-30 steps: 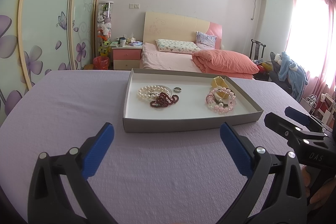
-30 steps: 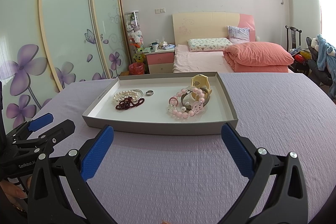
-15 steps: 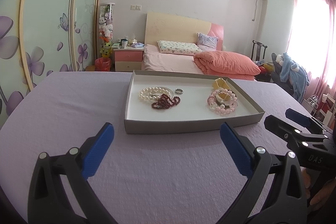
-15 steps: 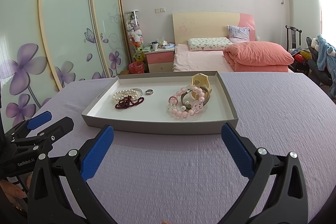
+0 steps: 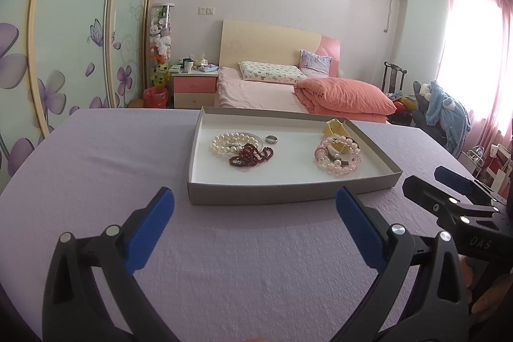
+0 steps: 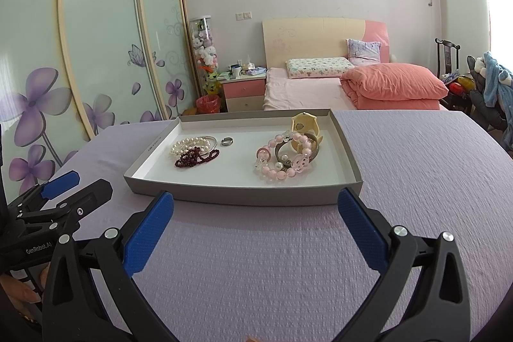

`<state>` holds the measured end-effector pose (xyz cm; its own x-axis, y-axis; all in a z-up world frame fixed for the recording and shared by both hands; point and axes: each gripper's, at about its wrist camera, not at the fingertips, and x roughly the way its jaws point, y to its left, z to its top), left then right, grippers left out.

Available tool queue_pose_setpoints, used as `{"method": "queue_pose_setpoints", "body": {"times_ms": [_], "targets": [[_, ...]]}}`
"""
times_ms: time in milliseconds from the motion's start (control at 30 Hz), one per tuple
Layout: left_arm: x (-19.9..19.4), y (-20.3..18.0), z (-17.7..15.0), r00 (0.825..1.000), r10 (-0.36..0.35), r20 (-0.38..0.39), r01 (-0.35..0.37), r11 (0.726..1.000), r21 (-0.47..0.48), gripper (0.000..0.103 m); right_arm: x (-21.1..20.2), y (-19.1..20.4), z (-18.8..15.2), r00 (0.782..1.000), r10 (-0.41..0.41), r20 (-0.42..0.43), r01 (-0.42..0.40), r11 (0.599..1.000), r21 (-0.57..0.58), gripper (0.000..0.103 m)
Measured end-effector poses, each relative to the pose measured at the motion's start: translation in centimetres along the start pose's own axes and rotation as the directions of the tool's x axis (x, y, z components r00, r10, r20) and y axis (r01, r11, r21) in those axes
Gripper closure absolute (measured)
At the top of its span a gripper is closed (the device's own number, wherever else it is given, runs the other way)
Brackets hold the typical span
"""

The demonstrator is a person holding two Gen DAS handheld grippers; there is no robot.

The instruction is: Organize jewelry

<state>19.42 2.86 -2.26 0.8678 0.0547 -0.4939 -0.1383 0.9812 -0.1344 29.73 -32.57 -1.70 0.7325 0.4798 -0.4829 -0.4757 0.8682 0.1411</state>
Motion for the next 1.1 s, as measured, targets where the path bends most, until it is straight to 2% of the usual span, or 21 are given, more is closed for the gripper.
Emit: {"method": "queue_pose_setpoints", "body": {"times_ms": [1100], "targets": [[0.10,-0.10,0.07,1.000,0.006,-0.002,-0.006,1.000,0.004,0.002,0.00,-0.04,-0.01,1.000,0.000,-0.001,0.000,1.000,0.000,0.001]]}}
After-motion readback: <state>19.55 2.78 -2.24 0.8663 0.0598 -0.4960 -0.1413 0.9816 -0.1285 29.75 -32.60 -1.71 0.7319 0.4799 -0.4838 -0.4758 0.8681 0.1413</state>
